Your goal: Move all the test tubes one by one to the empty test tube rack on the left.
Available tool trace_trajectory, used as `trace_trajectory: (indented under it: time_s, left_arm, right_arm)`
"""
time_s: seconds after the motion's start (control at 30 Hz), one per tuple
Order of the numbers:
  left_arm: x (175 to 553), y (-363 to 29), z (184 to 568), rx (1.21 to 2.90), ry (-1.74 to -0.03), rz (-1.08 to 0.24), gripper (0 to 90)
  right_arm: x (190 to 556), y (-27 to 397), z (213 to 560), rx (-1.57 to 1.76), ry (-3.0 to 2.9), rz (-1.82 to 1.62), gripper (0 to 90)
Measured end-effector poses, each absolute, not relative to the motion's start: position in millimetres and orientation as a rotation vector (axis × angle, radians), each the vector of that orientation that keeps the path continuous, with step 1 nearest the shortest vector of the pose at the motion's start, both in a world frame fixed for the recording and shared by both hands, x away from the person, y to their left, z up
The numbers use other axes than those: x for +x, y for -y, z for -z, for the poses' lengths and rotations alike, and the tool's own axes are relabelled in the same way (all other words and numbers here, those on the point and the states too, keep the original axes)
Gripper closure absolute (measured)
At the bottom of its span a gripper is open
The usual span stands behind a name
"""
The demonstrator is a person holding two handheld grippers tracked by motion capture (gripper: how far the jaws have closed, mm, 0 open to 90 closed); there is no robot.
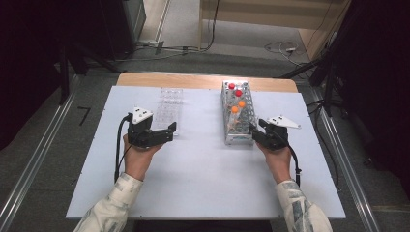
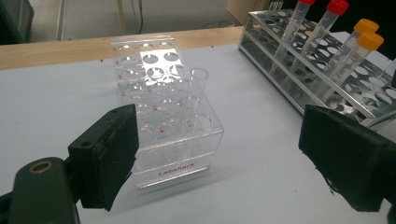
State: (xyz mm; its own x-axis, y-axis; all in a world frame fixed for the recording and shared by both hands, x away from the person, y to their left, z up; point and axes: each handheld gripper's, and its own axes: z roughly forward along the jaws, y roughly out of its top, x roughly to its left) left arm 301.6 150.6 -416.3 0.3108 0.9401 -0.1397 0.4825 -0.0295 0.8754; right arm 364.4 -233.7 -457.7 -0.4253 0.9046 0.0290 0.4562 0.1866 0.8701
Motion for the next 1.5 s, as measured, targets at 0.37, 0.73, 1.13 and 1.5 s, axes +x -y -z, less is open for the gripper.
trace_trajectory:
  time_s: [0.37, 0.73, 1.13, 1.5]
  left_arm:
    - [301.2, -150.1, 416.1, 1.658, -1.31, -0.628, 13.5]
    - [301.2, -149.8, 416.4, 1.662, -1.311, -0.625, 13.6]
    - [300.5, -148.9, 415.4, 1.667, -1.301, -0.619, 13.6]
    - [299.9, -147.4, 414.3, 1.669, -1.292, -0.618, 13.6]
  right_arm:
    - [367.9, 232.5, 458.9, 1.264, -1.952, -1.189, 63.8]
    - [370.1, 230.1, 458.3, 1.25, -1.96, -1.189, 72.5]
    - [353.6, 238.5, 412.6, 1.174, -1.854, -1.284, 72.7]
    - [337.6, 231.1, 395.4, 1.136, -1.896, -1.357, 72.7]
